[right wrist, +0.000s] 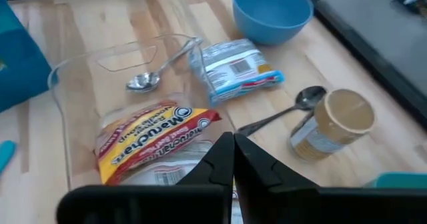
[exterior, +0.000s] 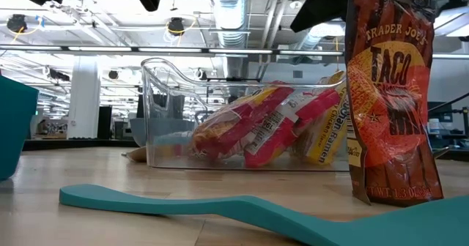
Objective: Pick & Place Food Item
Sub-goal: Put the light blue noodle pack into the transparent bin
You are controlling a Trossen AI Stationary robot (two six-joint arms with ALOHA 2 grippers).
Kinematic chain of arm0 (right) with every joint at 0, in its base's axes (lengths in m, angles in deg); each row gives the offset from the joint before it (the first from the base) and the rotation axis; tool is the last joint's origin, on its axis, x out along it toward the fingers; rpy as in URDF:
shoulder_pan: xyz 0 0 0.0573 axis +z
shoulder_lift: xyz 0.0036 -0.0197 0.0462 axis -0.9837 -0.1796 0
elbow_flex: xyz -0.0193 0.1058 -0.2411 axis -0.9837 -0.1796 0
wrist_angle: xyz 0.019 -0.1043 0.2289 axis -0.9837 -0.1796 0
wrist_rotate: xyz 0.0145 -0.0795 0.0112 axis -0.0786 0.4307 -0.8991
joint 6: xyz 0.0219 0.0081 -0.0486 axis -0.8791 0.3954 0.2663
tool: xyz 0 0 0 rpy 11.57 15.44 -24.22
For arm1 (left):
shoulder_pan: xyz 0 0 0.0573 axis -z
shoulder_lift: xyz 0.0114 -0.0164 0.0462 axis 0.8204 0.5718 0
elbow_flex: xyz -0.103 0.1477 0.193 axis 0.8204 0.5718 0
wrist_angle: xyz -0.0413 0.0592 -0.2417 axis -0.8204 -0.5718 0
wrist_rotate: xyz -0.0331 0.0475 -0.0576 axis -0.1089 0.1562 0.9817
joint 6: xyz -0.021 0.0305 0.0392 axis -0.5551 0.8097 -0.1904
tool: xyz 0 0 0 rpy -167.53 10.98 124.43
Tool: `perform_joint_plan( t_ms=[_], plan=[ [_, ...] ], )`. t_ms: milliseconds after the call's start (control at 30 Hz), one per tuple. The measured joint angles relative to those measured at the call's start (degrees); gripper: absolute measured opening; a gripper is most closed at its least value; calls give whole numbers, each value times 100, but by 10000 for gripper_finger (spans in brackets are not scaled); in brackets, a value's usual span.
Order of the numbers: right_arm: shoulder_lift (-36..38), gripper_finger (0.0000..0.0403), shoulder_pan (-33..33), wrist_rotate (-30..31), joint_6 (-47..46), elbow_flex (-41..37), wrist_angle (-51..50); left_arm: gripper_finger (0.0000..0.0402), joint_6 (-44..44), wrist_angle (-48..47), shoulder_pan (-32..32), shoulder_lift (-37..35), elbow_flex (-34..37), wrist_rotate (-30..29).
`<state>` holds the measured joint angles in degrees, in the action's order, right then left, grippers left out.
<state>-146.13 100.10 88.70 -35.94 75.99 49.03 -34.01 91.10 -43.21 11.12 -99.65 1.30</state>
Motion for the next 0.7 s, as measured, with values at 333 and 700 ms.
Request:
perform_joint_plan(
  t_ms=[333,700],
  plan=[
    [-138,1,566,100,-14,4,282,186,0,2,1,0,0,0],
    [-155,1,995,300,161,0,684,186,0,2,-1,0,0,0]
  ],
)
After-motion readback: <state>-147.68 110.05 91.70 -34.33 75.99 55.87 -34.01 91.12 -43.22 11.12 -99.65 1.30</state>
